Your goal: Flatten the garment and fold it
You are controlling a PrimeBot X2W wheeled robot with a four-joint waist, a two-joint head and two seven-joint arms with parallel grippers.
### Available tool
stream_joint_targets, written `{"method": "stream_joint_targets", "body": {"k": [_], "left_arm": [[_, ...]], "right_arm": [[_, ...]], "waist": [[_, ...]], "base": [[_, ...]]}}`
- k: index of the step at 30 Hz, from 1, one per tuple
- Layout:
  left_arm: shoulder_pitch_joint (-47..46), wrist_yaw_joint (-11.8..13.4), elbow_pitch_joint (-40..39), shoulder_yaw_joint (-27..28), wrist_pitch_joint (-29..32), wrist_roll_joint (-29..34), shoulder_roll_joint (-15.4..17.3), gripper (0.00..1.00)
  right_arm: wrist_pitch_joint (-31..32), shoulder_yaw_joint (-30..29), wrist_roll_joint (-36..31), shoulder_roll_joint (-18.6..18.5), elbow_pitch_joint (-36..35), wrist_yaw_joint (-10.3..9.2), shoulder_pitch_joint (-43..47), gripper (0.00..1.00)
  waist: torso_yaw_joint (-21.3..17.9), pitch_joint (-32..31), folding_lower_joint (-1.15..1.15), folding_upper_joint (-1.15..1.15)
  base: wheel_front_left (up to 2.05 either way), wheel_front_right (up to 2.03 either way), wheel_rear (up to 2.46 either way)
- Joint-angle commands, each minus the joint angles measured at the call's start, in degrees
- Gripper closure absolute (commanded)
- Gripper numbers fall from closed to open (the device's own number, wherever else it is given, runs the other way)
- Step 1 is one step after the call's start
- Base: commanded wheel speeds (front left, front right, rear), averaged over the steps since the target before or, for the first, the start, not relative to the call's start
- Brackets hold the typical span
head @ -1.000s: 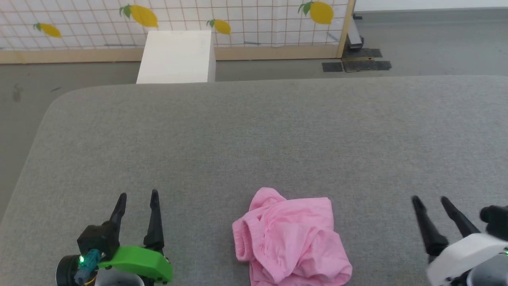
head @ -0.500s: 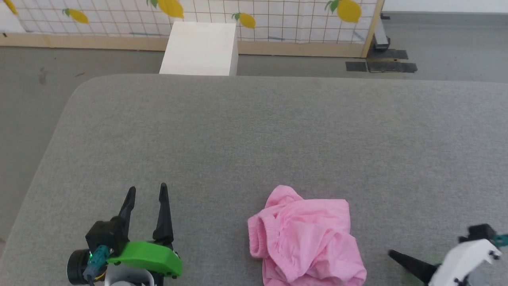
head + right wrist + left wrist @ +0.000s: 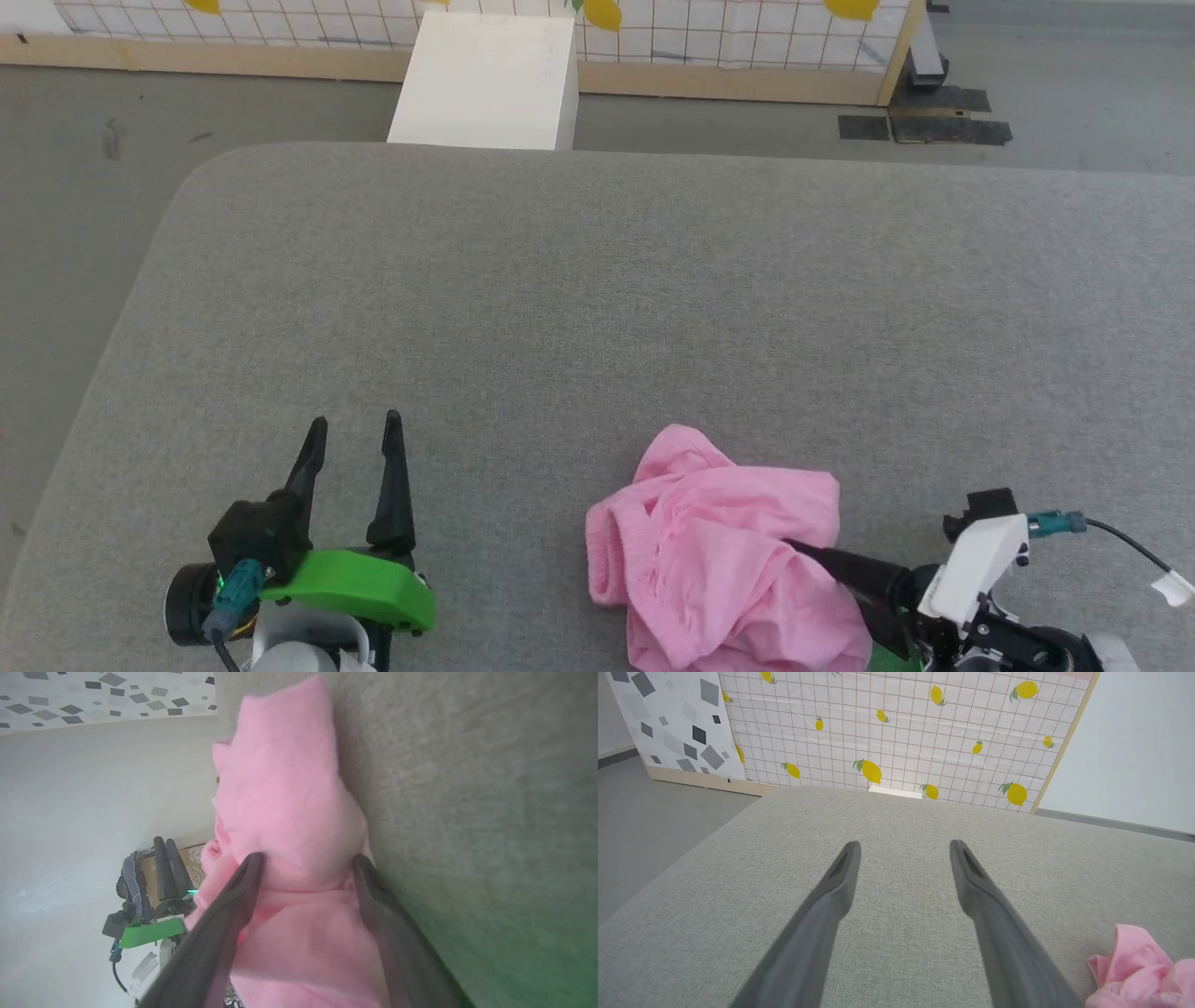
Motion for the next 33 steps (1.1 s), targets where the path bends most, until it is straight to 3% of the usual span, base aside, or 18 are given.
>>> {"method": "stream_joint_targets", "body": {"k": [1, 2, 3, 12, 18, 25, 33], "left_arm": [[-1.0, -0.5, 0.2, 0.3, -0.3, 0.4, -0.4, 0.0], [-1.0, -0.6, 0.2, 0.3, -0.3, 0.5, -0.5, 0.0], [-1.1, -0.7, 0.4, 0.3, -0.3, 0.6, -0.6, 0.0], [-0.6, -1.4, 0.8, 1.1, -0.3, 1.3, -1.2, 0.0], [-0.4, -1.6, 0.2, 1.5, -0.3, 1.9, -1.3, 0.0], [-0.4, -1.8, -1.3, 1.5, -0.3, 2.6, -1.4, 0.0], [-3.5, -2.7, -4.8, 0.3, 0.1, 4.3, -0.5, 0.0]], "right_arm": [[0.0, 1.5, -1.2, 0.2, 1.4, -0.08, -0.9, 0.57], [0.1, 2.4, -2.1, 0.2, 1.9, -0.08, -1.0, 0.83], [0.1, 3.3, -3.1, 0.1, 2.5, -0.08, -1.2, 1.0], [-5.2, 8.7, -10.5, -3.3, -0.6, -0.08, -2.0, 1.0], [-10.0, 14.4, -20.7, -9.7, -6.1, -0.08, -4.1, 1.0], [-6.3, 18.5, -29.3, -17.0, -11.7, -0.08, -7.8, 1.0], [-0.6, 16.7, -35.1, -22.5, -11.7, -0.08, -12.9, 1.0]], "waist": [[0.3, 0.3, 0.0, 0.38], [0.4, 0.3, 0.0, 0.38], [0.5, 0.3, 0.0, 0.38], [-0.3, -0.7, 0.0, 0.38], [-2.9, -1.7, 0.0, 0.38], [-9.8, -0.2, 0.0, 0.38], [-20.2, 6.5, 0.0, 0.38]], "base": [[0.0, 0.0, 0.0], [0.0, 0.0, 0.0], [0.0, 0.0, 0.0], [0.0, 0.0, 0.0], [0.0, 0.0, 0.0], [0.0, 0.0, 0.0], [0.0, 0.0, 0.0]]}}
